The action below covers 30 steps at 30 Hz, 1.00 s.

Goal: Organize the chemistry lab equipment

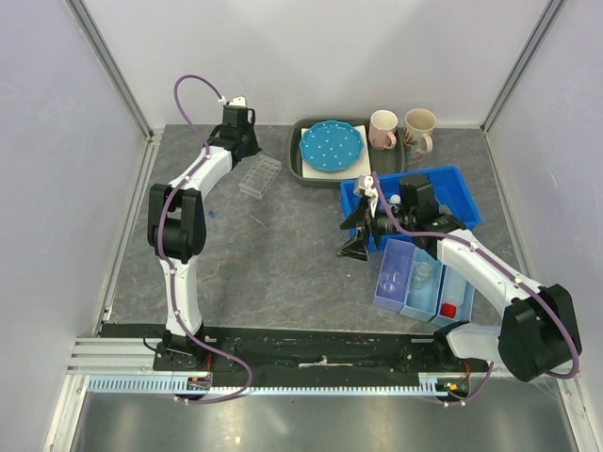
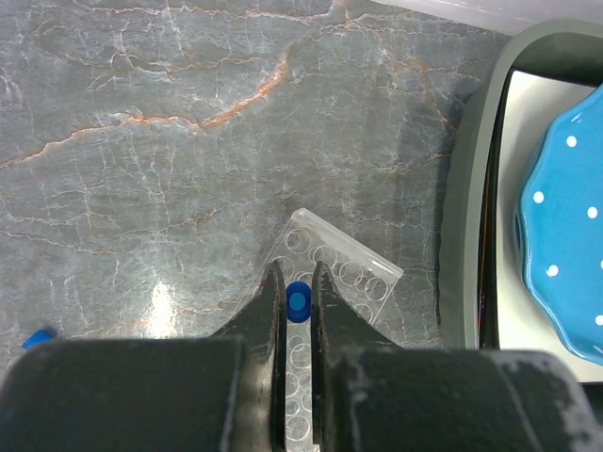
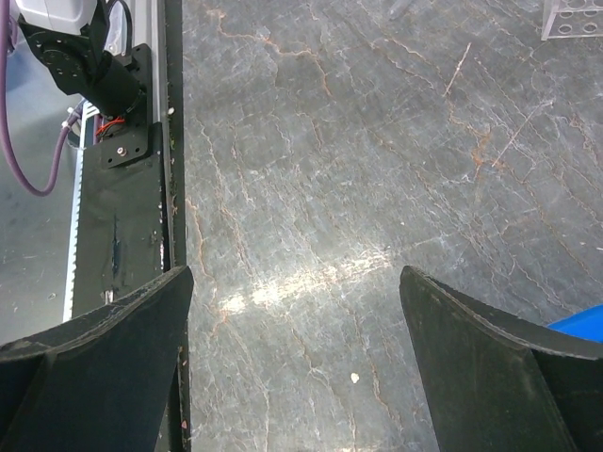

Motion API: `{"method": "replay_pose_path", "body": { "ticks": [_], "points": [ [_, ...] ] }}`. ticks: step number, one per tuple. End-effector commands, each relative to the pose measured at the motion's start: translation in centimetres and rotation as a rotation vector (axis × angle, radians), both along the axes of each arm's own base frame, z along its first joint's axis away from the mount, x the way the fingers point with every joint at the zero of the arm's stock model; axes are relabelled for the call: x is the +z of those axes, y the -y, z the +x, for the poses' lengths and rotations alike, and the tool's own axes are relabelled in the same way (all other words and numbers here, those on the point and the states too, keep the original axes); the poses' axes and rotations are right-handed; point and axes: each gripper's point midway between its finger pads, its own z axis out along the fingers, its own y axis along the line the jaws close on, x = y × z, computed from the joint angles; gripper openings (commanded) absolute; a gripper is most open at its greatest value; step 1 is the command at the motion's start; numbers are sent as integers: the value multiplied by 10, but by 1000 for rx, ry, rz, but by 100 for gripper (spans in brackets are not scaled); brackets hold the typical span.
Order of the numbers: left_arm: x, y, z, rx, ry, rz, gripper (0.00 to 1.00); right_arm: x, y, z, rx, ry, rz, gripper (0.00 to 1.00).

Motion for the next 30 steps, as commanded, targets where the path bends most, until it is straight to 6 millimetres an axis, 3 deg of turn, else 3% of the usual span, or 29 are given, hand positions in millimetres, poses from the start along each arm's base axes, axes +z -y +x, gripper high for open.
{"method": "replay_pose_path", "body": {
  "ticks": [1, 22, 30],
  "points": [
    [5, 1, 3, -3, 16, -3, 2, 18, -3, 10, 13, 77, 24, 98],
    [-20, -2, -9, 2, -50, 6, 2, 21, -2, 10, 12, 85, 25, 98],
    [-33, -1, -16, -8, -85, 4, 10, 22, -2, 10, 12, 89, 24, 98]
  ]
}}
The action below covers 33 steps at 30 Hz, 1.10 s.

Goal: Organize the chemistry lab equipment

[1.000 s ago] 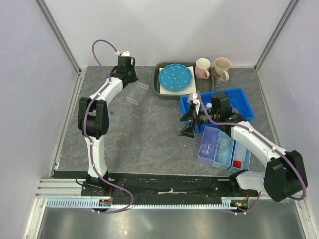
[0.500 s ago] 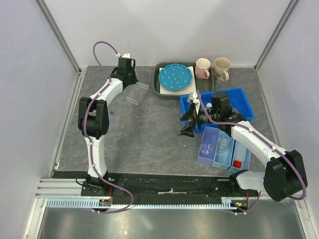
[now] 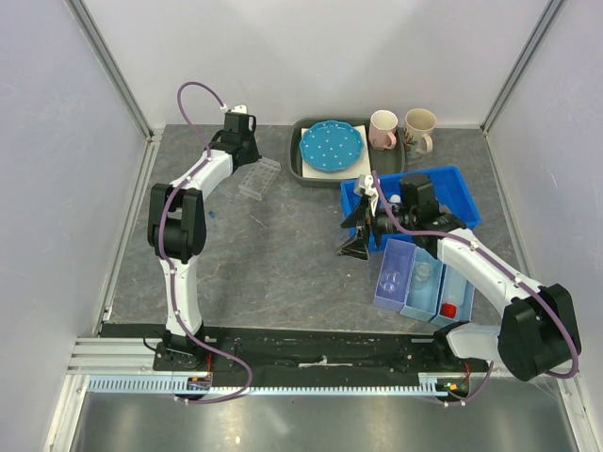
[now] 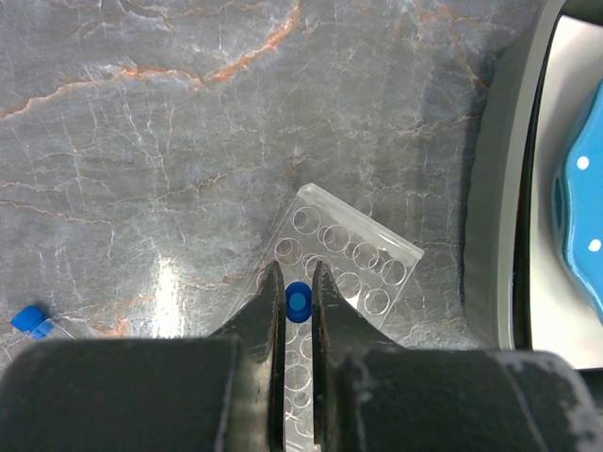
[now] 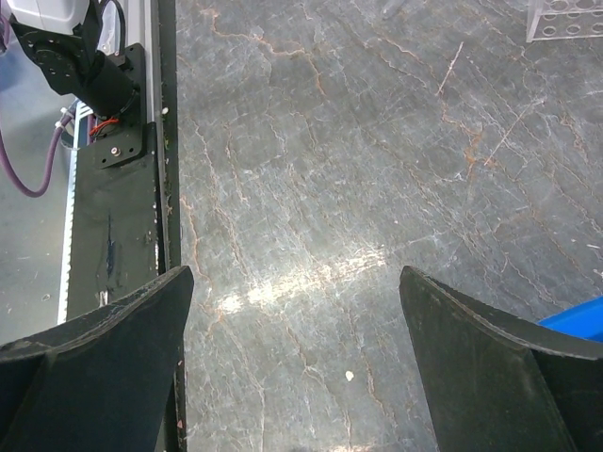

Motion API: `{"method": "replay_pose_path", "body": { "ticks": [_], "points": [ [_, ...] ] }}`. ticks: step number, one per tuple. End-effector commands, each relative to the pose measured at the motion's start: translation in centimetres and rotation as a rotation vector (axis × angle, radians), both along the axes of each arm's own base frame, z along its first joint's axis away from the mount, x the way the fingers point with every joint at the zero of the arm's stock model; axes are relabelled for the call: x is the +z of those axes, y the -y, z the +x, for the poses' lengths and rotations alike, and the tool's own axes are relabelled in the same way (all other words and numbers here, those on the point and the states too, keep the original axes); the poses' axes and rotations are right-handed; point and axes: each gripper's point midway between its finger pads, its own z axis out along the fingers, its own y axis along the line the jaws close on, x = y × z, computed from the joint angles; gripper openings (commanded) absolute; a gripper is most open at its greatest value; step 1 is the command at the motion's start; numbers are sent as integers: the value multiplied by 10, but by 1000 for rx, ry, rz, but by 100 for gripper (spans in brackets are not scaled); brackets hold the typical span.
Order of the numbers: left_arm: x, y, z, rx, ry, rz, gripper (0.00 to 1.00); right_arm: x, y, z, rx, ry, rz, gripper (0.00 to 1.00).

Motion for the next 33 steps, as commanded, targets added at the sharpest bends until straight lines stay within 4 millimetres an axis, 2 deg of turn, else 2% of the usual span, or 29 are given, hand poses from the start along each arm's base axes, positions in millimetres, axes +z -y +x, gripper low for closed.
{"method": "replay_pose_path", "body": {
  "ticks": [1, 7, 15, 16, 18, 20, 21, 22, 23, 24, 25, 26, 28, 29, 30, 31, 32, 33],
  "points": [
    [-13, 1, -5, -6, -29, -7, 12, 22, -3, 8, 21, 86, 31, 98],
    [-11, 4, -10, -23, -33, -11, 24, 22, -3, 7, 23, 88, 30, 98],
    [3, 6, -18, -43, -32, -18, 53, 21, -2, 9, 17, 88, 25, 98],
    [12, 6, -21, -47, -19, -22, 58, 22, -1, 9, 17, 91, 26, 98],
    [25, 7, -23, -63, 6, -28, 62, 22, -1, 9, 16, 94, 24, 98],
    [46, 7, -27, -82, 53, -27, 67, 23, 1, 10, 10, 101, 22, 98],
    [48, 6, -31, -84, 58, -24, 69, 22, 1, 11, 9, 104, 19, 98],
    [67, 4, -34, -83, 96, -26, 71, 22, 3, 12, 2, 110, 15, 98],
    [74, 3, -36, -83, 114, -22, 72, 22, 3, 12, 0, 114, 14, 98],
    [75, 1, -41, -82, 113, -18, 72, 23, 4, 13, 0, 127, 10, 98],
    [92, -2, -47, -78, 144, -21, 73, 22, 5, 13, -3, 132, 5, 98],
    [96, -4, -51, -73, 152, -19, 74, 21, 7, 15, -12, 139, -4, 98],
    [93, -9, -66, -59, 144, -16, 75, 21, 10, 17, -22, 168, -18, 98],
    [111, -14, -75, -42, 181, -28, 75, 20, 12, 20, -38, 180, -31, 98],
    [97, -19, -88, -27, 151, -28, 77, 20, 14, 22, -50, 191, -38, 98],
    [117, -20, -99, -16, 199, -56, 78, 21, 16, 25, -68, 199, -45, 98],
    [99, -27, -113, 0, 173, -61, 79, 21, 20, 28, -85, 200, -47, 98],
    [98, -29, -120, 21, 177, -89, 84, 24, 22, 30, -98, 210, -44, 98]
  ]
}}
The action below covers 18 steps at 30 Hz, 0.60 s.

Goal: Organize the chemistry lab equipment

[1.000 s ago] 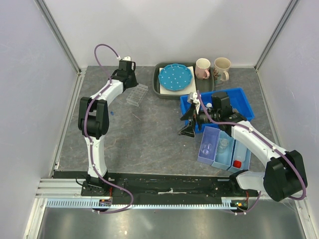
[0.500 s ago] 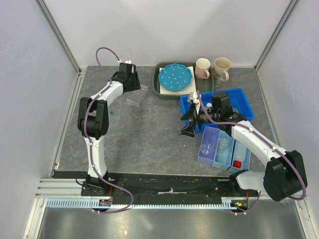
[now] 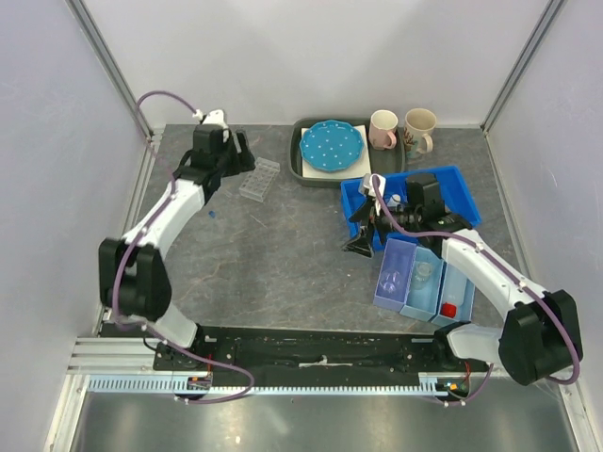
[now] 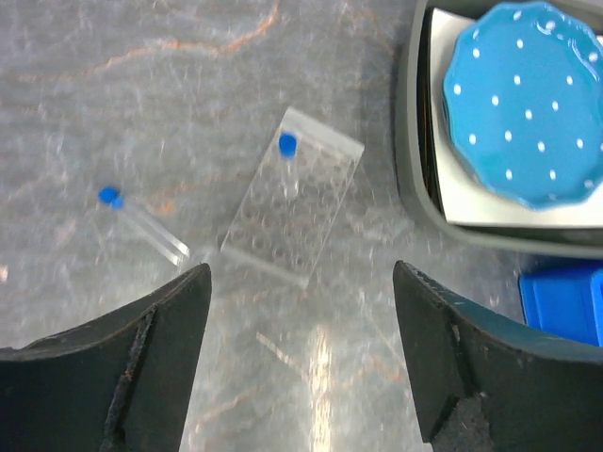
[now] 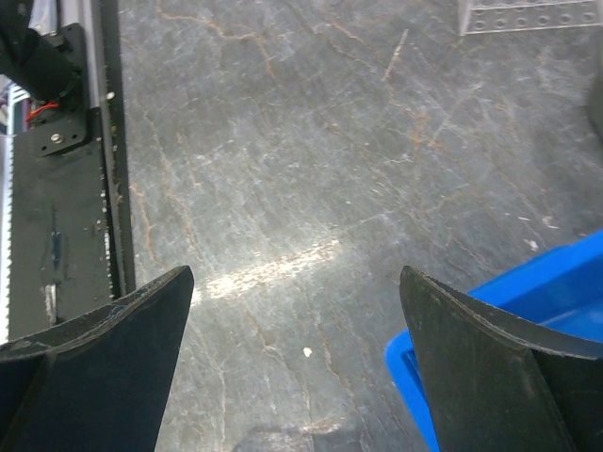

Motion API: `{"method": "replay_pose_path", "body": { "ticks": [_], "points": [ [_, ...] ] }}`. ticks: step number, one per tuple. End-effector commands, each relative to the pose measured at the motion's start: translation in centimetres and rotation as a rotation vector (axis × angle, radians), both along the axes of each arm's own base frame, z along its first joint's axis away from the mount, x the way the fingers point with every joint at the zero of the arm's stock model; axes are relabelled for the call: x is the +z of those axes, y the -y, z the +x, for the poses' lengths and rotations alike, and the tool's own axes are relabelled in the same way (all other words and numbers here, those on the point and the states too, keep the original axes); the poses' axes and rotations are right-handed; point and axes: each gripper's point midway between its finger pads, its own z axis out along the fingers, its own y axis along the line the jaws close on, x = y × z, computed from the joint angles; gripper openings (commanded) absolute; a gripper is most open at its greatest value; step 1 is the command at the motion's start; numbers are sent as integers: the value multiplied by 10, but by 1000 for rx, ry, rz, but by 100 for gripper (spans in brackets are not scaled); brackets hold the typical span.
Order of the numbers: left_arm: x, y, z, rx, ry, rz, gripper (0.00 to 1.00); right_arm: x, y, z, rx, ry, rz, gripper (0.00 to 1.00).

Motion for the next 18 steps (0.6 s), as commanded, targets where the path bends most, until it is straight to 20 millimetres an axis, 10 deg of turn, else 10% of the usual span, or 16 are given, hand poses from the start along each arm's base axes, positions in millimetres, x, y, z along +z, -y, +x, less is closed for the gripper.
{"method": "replay_pose_path", "body": {
  "ticks": [1, 10, 18],
  "points": [
    [8, -20, -37, 80, 55, -66, 87, 29, 9, 19, -57, 129, 13, 98],
    [-56, -71, -96, 315, -162, -232, 95, 31, 18, 26, -84, 121, 28, 98],
    [-113, -81, -97, 427, -464, -149, 68, 24, 21, 30, -101, 92, 21, 98]
  ]
}}
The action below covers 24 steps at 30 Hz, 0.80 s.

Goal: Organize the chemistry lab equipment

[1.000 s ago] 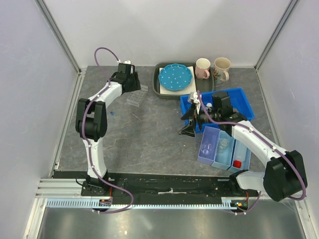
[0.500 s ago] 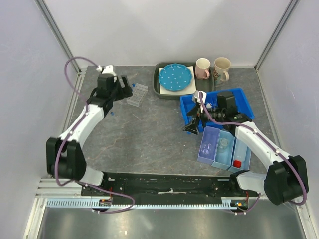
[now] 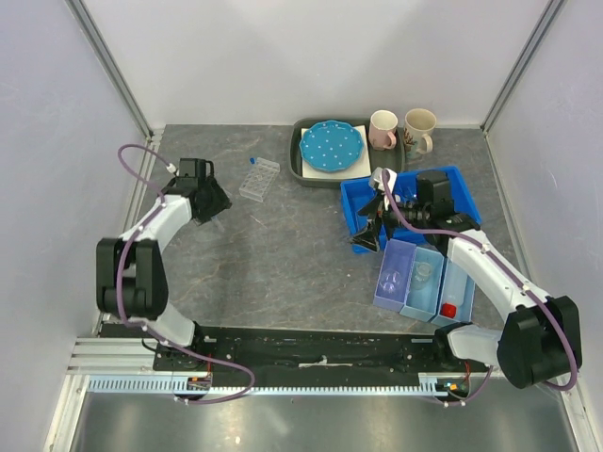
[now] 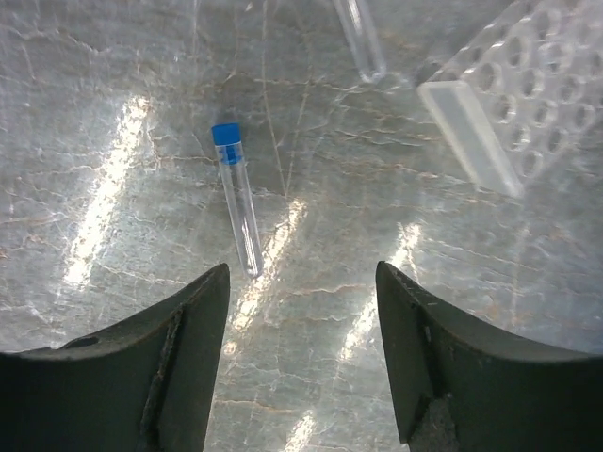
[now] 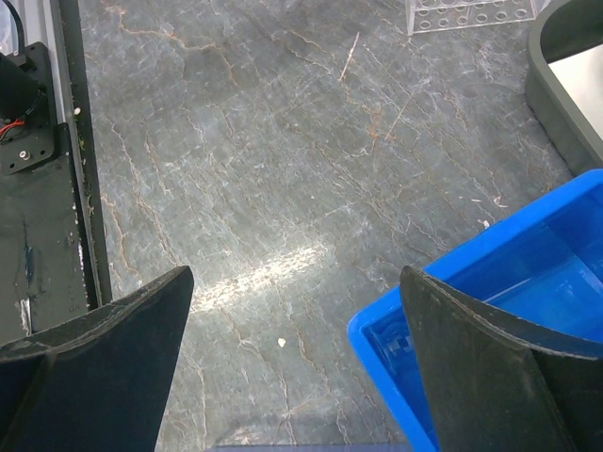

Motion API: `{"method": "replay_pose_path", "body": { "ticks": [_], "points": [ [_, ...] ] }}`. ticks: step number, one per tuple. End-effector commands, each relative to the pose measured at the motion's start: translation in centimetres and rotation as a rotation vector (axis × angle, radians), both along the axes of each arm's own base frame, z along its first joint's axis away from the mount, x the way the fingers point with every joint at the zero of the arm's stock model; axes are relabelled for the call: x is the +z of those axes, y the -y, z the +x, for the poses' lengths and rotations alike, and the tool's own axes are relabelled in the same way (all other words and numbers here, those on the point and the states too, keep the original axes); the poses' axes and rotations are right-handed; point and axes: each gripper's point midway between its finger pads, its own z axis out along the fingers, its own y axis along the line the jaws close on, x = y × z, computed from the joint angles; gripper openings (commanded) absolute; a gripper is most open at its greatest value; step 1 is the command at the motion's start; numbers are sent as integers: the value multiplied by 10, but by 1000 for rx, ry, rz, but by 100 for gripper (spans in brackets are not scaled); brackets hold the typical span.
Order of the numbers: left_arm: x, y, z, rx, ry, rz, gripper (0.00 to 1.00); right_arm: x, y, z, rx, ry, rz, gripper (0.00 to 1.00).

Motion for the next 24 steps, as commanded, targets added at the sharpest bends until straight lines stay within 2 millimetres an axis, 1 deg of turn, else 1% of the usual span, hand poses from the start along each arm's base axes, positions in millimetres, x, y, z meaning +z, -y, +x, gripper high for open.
{"method": "replay_pose_path", "body": {
  "ticks": [1, 4, 6, 9, 10, 11, 12, 17, 20, 22, 24],
  "points": [
    [-22, -7, 0, 81, -178, 18, 64, 17, 0, 12, -10, 59, 19, 98],
    [-32, -14, 2, 98, -216, 54, 62, 16, 0, 12, -8, 59, 20, 98],
    [-35, -19, 3, 109, -220, 82, 62, 17, 1, 12, -10, 59, 21, 98],
    [-44, -22, 5, 94, -248, 111, 61, 17, 1, 12, -8, 60, 21, 98],
    [-44, -23, 7, 89, -253, 116, 59, 18, 1, 12, -7, 63, 22, 98],
    [-53, -23, 4, 81, -289, 123, 54, 17, 1, 12, -6, 61, 21, 98],
    [-56, -23, 4, 80, -300, 127, 51, 17, 1, 12, -7, 60, 22, 98],
    [-67, -22, 6, 74, -327, 125, 41, 17, 1, 11, -5, 60, 22, 98],
    [-67, -22, 9, 75, -324, 126, 37, 17, 0, 11, -5, 55, 23, 98],
    [-68, -22, 9, 75, -327, 126, 32, 15, 1, 12, -3, 52, 23, 98],
    [-69, -23, 6, 76, -331, 129, 29, 15, 0, 11, -2, 50, 22, 98]
  ]
}}
